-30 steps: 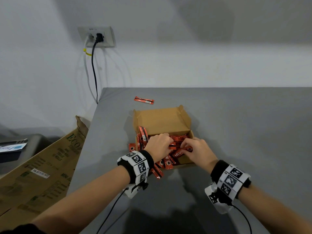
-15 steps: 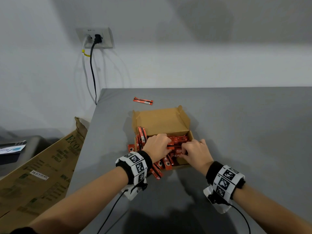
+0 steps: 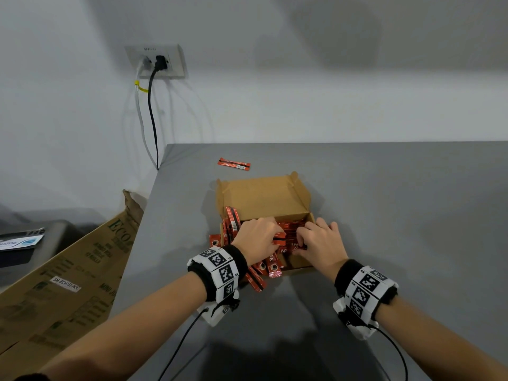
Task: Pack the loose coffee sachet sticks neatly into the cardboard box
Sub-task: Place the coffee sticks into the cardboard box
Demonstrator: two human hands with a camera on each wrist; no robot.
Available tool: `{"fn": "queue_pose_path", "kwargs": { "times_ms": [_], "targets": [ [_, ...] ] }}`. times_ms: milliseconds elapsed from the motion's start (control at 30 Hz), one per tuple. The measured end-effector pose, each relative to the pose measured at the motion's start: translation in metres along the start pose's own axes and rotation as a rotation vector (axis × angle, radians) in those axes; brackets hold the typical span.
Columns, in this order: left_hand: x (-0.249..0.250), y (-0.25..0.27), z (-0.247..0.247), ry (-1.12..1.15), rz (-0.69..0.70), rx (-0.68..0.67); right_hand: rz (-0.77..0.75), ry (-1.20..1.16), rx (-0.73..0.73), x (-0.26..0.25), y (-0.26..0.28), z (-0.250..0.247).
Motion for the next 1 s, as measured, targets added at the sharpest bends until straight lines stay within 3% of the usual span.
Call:
{"fn": "queue_pose_path", "kwargs": {
  "times_ms": [167,500,800,1000],
  "targets": [
    [0.008,-0.001,-0.001,-0.094,0.034,-0.069,-0.007,0.003,-0.002,0.000,0.000,0.000],
    [0.011,-0.002,0.006,-0.165,0.074,-0.069,-0.017,-0.018,-0.054,0.001,0.001,-0.001],
    [0.007,0.002,0.013,-0.145,0.050,-0.112,-0.023,0.056,-0.159,0.013,0.005,-0.015],
    [0.002,-0.002,0.015,-0.105,0.015,-0.076,0.005,0.013,-0.125,0.013,0.005,-0.015]
  ]
}}
Point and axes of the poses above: each hand's wrist, its own y-axis away from the middle knuckle, its own z-axis out of the palm, x = y × z, the point moved 3 cm from there along -y, towards the middle knuckle, and after that the axes turned 1 degree about y, right-handed, at the moved point
